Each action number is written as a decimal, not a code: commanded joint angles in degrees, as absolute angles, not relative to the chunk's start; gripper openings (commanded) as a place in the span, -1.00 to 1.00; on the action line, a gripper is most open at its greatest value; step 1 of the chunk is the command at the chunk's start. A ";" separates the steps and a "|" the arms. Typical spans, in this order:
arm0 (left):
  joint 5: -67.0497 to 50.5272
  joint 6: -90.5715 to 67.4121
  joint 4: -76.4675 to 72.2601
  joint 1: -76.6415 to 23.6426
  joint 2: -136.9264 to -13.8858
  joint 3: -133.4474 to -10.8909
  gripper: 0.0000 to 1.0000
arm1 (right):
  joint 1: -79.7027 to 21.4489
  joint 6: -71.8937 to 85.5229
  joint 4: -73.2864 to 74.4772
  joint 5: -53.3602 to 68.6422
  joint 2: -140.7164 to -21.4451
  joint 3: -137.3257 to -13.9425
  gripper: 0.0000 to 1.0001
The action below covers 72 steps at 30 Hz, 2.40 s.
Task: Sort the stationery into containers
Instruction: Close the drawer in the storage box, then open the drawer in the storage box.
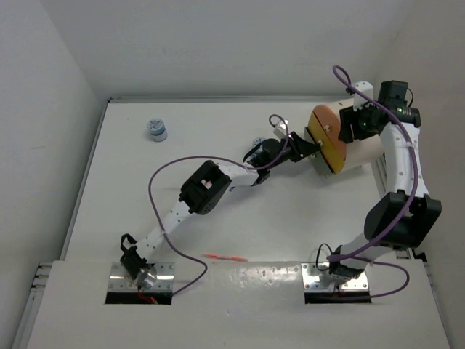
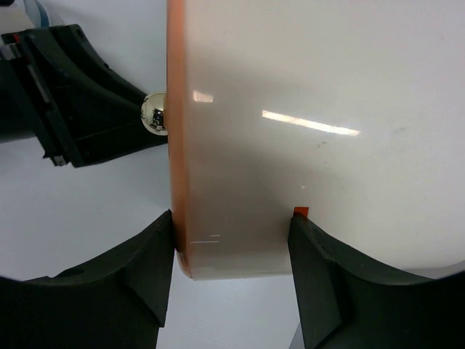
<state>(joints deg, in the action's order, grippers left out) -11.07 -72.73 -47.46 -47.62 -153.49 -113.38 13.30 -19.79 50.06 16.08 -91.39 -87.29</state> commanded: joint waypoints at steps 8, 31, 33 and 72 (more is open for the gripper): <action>-9.58 -73.83 -50.80 -47.37 -160.14 -122.08 -0.05 | 10.72 -15.73 86.40 27.33 -103.18 -76.03 -0.70; -10.99 -70.31 -47.81 -48.34 -161.73 -126.66 -0.08 | 10.55 -16.70 87.63 27.95 -103.89 -76.20 -0.71; -10.64 -70.66 -50.88 -47.99 -159.36 -120.19 -0.03 | 10.55 -16.44 87.63 27.95 -103.80 -76.46 -0.71; -23.12 -68.99 -33.84 -42.10 -141.42 -109.95 0.17 | 10.63 -7.56 82.62 11.78 -99.76 -91.93 0.04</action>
